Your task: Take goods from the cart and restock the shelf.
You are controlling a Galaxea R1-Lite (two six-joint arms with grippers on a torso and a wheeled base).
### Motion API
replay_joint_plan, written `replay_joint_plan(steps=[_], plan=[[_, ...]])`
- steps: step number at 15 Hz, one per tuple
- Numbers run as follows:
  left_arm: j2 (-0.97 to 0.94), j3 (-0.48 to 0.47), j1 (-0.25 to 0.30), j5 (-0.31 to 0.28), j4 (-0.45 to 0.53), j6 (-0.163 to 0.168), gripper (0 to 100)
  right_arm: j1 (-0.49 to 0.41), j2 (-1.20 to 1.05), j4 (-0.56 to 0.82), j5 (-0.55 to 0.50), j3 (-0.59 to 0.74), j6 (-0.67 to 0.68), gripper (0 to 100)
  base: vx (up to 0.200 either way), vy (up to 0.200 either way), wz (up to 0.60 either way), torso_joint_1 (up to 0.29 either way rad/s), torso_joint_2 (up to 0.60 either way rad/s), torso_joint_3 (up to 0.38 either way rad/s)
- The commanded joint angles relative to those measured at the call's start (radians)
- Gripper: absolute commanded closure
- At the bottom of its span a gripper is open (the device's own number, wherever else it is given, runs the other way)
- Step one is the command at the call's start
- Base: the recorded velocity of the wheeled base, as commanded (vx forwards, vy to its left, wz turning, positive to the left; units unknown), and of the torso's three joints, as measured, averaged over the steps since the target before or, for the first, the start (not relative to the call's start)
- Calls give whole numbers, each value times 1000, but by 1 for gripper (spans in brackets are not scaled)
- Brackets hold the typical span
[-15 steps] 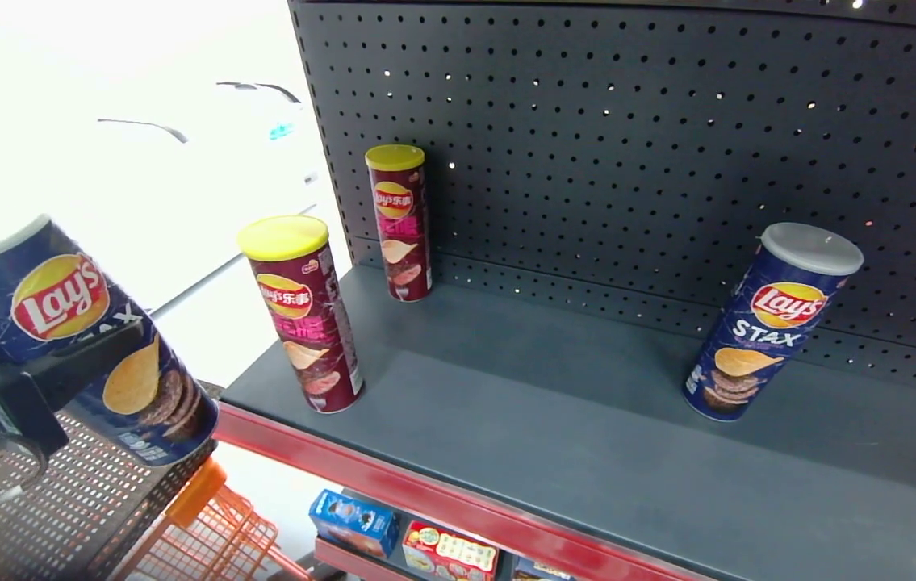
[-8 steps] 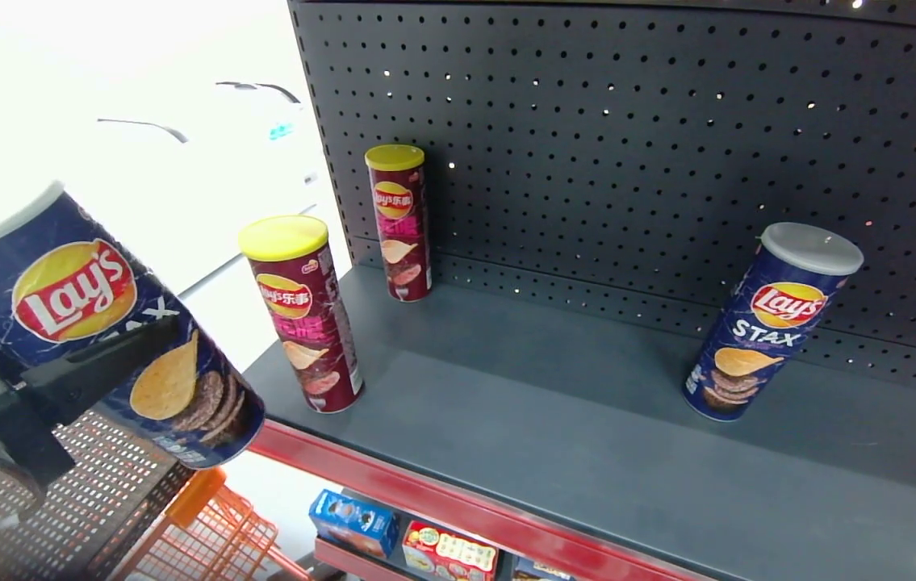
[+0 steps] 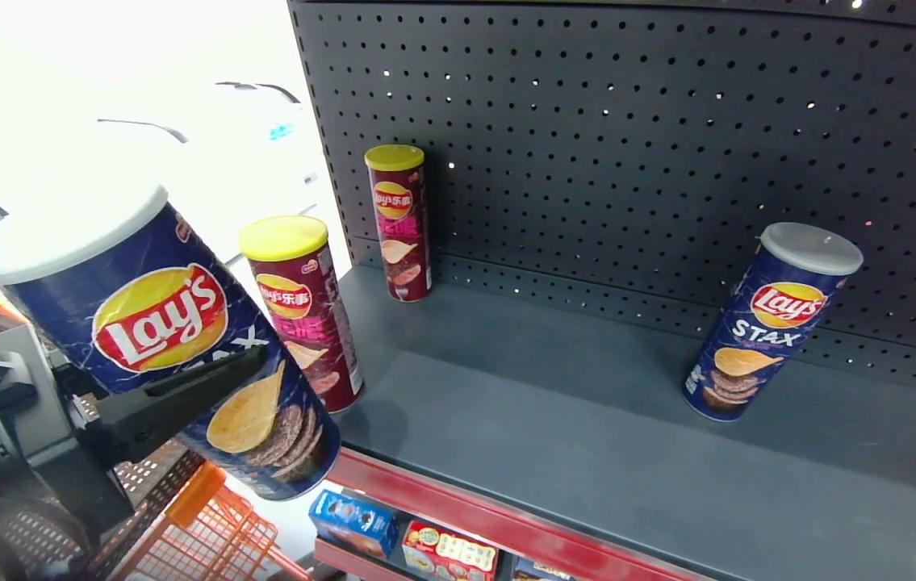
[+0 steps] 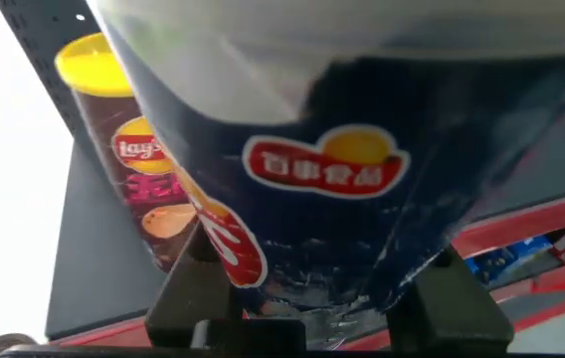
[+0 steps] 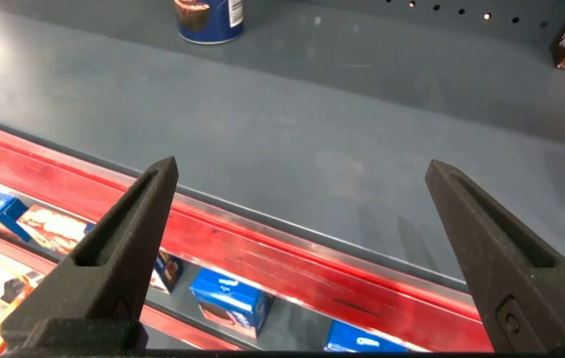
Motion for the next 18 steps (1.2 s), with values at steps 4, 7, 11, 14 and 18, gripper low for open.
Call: replay_joint_plan(steps=[4,7,11,14,18], plan=[[73,-17,-59,-8,-3,3,100,0,1,0,1,0,0,0,0,0,0,0,0,0],[125,-44,-62,-60,-4,6,100,0,1,0,1,0,0,0,0,0,0,0,0,0],[200,-56,-64,-81,-55,10,100,0,1,0,1,0,0,0,0,0,0,0,0,0],[266,-84,-61,-120,-85,39,100,0,1,0,1,0,0,0,0,0,0,0,0,0],[303,-122,-61,-120,-87,46,100,0,1,0,2,0,0,0,0,0,0,0,0,0]])
